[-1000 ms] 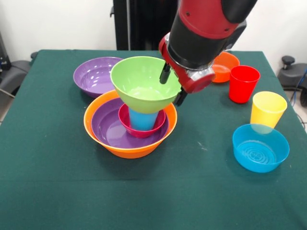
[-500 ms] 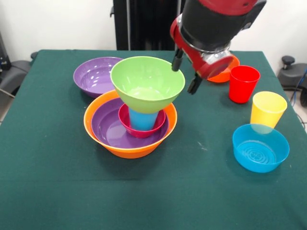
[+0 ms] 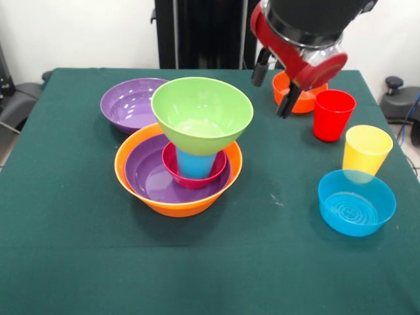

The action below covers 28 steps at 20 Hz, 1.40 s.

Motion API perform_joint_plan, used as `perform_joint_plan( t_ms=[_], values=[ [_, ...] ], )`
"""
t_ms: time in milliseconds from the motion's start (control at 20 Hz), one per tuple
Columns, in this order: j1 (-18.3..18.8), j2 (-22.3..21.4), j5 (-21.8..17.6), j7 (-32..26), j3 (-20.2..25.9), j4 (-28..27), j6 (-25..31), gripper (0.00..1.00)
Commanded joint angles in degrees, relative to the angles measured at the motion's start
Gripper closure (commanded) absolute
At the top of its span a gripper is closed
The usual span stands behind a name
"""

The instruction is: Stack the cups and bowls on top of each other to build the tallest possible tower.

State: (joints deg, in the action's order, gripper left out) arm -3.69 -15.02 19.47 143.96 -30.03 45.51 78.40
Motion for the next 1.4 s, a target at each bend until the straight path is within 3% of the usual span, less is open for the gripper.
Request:
perform_joint_plan(
  t_ms=[50,250,500,800,1400],
  values=[
    [2.4,-1.3,1.4,4.2,5.6,-4.0,9.1,0.0],
    [4.5,-0.8,2.4,4.0,4.9,-8.8,13.4,0.0],
    [6.6,1.0,4.3,5.7,5.0,-12.5,12.4,0.0],
    [9.2,3.7,6.8,8.0,2.9,-20.2,16.2,0.0],
    [9.4,5.4,8.9,9.1,1.9,-20.0,11.2,0.0]
  ],
)
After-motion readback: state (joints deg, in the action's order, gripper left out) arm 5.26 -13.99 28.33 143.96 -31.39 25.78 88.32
